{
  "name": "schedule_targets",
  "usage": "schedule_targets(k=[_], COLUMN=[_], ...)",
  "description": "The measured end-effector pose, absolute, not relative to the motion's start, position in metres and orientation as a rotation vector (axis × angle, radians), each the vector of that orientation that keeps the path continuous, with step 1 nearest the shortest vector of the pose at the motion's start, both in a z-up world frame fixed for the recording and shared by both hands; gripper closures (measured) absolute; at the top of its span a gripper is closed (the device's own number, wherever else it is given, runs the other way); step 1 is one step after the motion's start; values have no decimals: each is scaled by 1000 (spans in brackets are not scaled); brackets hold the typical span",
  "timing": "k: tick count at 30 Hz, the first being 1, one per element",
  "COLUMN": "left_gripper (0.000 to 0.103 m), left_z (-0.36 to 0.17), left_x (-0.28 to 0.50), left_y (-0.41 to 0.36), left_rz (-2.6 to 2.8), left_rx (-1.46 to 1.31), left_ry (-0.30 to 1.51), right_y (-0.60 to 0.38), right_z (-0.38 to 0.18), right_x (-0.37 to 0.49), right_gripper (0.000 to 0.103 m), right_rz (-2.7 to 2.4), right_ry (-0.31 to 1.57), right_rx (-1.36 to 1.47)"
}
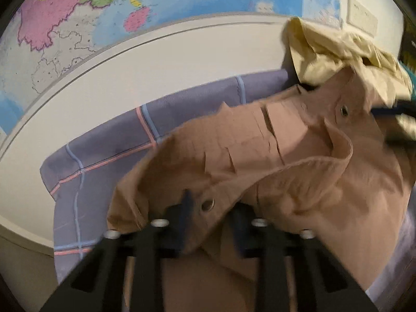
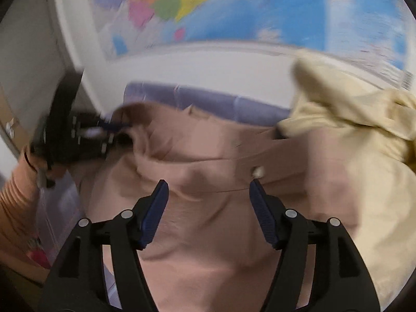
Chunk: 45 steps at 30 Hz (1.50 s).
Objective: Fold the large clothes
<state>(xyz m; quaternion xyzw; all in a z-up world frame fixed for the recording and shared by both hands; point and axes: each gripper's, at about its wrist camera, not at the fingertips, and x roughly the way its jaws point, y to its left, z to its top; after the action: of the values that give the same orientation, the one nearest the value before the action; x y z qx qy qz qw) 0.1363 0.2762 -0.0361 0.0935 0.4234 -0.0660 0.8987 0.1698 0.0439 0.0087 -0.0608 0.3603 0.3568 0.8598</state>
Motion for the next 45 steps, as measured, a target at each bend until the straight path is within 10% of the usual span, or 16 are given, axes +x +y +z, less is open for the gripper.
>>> schedule_targets(k=[7,11,20,29,39,45], left_gripper=[89,64,29,26,14,14], left_z=[-21,-28,-1,-31,-64,-81], left_x=[165,171,130,108,63,54], left_y=[283,289,318,368,376,361], left_rz=[-85,-46,-72,-41,-162,-244], left_rx=[125,81,13,-102,-170,-204], left_ry=[886,907,759,855,895,924], right_y=[109,126,103,72,-61,-85], right_z=[-11,-24,10,-3,13,-50], right_x=[183,207,224,234,146,130], right_gripper=[33,92,97,46,14,12], right_rz=[717,670,654,601,575,552], right_ry=[757,827,745,797,686,836], right_rx=[-288,-309,-195,-96,87,224])
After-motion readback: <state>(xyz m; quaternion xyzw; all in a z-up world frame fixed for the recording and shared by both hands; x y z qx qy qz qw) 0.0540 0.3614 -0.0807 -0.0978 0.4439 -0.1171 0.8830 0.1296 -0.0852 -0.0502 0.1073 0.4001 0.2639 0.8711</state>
